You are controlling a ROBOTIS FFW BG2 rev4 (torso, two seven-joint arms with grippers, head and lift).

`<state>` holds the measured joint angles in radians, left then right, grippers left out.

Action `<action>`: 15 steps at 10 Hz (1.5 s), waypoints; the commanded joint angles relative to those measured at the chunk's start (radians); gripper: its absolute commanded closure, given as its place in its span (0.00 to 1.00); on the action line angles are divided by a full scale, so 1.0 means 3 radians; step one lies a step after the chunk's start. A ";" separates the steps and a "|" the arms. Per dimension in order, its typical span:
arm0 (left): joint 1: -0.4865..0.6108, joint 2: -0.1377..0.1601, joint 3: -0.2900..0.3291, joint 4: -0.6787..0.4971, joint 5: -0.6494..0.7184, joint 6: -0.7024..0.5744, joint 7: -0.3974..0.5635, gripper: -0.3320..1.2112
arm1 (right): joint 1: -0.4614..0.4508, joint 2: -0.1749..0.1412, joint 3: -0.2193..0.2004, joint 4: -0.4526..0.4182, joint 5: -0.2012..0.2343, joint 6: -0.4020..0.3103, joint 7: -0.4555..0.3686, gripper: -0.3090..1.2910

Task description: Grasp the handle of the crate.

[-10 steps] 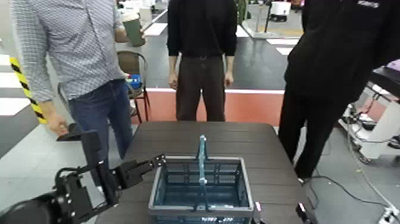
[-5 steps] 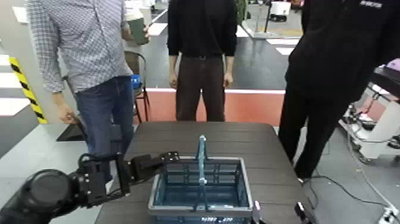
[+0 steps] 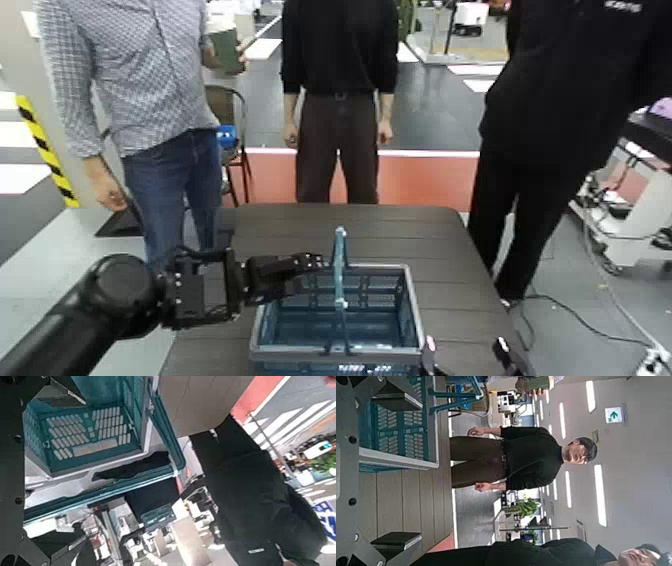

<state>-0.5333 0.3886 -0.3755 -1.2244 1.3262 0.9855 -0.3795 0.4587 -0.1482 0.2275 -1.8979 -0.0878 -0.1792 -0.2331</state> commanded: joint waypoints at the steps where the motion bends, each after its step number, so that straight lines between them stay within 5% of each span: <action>1: -0.0201 -0.0063 -0.0154 0.0272 0.0053 0.0095 -0.0069 0.29 | -0.0016 -0.0007 0.0009 0.0006 -0.0009 -0.0011 0.0000 0.29; 12: -0.0431 -0.0227 -0.0441 0.0517 0.0432 0.0100 -0.0090 0.31 | -0.0051 -0.0012 0.0044 0.0032 -0.0024 -0.0016 0.0000 0.29; 13: -0.0441 -0.0232 -0.0461 0.0522 0.0457 0.0090 -0.0095 0.36 | -0.0051 -0.0012 0.0049 0.0037 -0.0024 -0.0016 0.0005 0.29; 15: -0.0462 -0.0232 -0.0507 0.0573 0.0488 0.0049 -0.0146 0.68 | -0.0056 -0.0012 0.0055 0.0037 -0.0024 -0.0016 0.0005 0.29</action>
<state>-0.6701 0.3192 -0.5245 -1.0567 1.4695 1.0031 -0.4244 0.4424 -0.1519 0.2428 -1.8868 -0.0949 -0.1841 -0.2316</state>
